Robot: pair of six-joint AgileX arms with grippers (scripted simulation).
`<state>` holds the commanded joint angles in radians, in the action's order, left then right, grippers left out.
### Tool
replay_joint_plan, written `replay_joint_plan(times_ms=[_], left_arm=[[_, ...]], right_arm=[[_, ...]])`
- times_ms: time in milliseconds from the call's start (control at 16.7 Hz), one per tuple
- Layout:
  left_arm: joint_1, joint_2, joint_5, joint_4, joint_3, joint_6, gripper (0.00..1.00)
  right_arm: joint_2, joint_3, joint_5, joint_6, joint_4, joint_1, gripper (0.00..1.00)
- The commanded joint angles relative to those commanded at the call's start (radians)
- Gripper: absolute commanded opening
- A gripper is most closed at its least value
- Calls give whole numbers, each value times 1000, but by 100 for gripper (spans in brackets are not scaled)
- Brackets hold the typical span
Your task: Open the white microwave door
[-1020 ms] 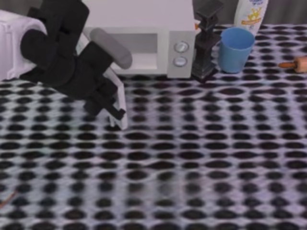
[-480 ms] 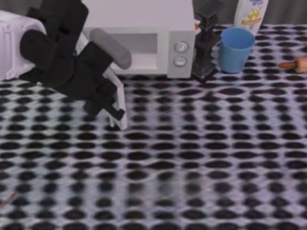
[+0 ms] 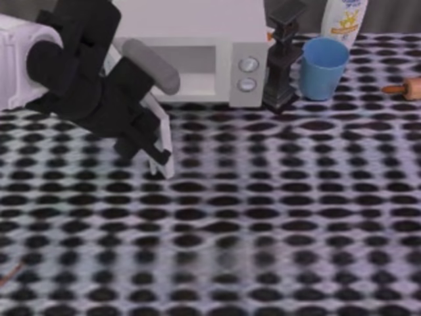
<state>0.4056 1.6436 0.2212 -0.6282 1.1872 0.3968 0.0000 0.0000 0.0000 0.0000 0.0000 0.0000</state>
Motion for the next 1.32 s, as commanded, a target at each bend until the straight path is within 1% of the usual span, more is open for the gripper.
replay_joint_plan(times_ms=[300,780,1320], left_arm=[[-4,2,10,-4,-3,13,0],[-82,-20,94,-58,-17,195,0],[-86,-22,98,-60,-17,204,0]], right_arm=[[0,0,0,0,0,0,100],[0,0,0,0,0,0,100],[0,0,0,0,0,0,100]])
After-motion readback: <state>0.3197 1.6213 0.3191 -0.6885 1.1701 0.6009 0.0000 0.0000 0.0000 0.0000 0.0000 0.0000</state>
